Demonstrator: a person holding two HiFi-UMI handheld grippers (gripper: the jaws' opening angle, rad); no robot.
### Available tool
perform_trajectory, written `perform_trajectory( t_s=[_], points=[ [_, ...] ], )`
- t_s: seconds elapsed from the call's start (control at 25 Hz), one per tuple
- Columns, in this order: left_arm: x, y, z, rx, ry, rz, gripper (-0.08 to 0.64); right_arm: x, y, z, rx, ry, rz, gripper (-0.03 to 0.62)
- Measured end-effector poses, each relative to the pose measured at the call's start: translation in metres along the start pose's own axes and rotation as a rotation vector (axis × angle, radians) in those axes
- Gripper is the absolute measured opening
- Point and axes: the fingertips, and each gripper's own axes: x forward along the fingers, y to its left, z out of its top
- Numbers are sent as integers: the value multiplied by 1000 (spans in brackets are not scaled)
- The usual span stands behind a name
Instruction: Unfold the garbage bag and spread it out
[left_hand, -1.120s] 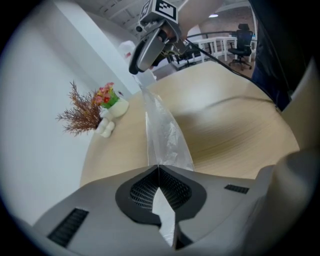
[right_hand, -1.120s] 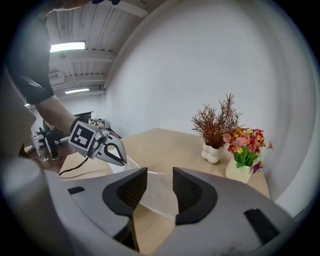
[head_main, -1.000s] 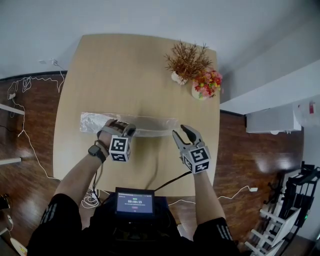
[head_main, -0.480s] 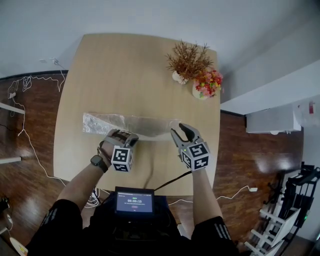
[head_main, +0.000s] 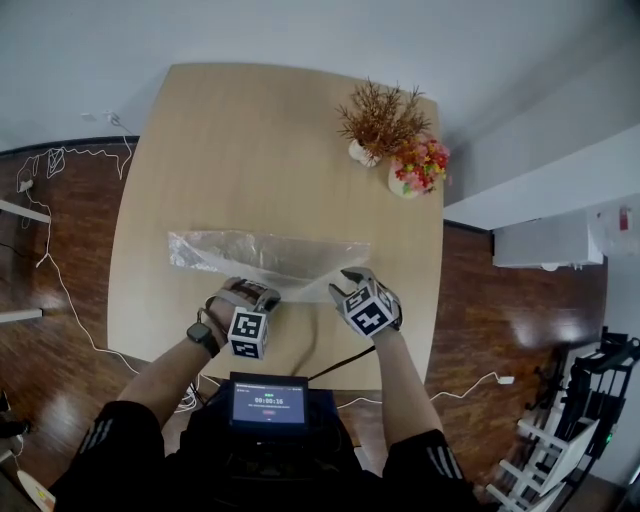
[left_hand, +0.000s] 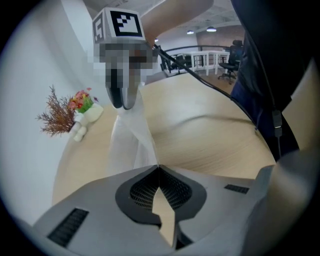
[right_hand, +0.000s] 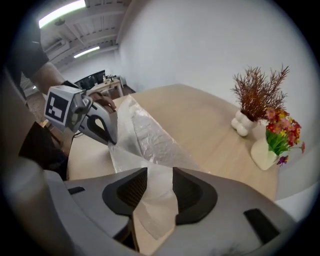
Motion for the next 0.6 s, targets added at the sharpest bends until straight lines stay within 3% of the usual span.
perform_trajectory(
  t_s=[0.32, 0.6],
  points=[
    [12, -22, 7, -63, -21, -102, 0, 32, 20, -54, -19, 172, 75, 186],
    [-14, -5, 27, -216, -134, -122, 95, 47, 34, -86, -64, 255, 87, 186]
  ],
)
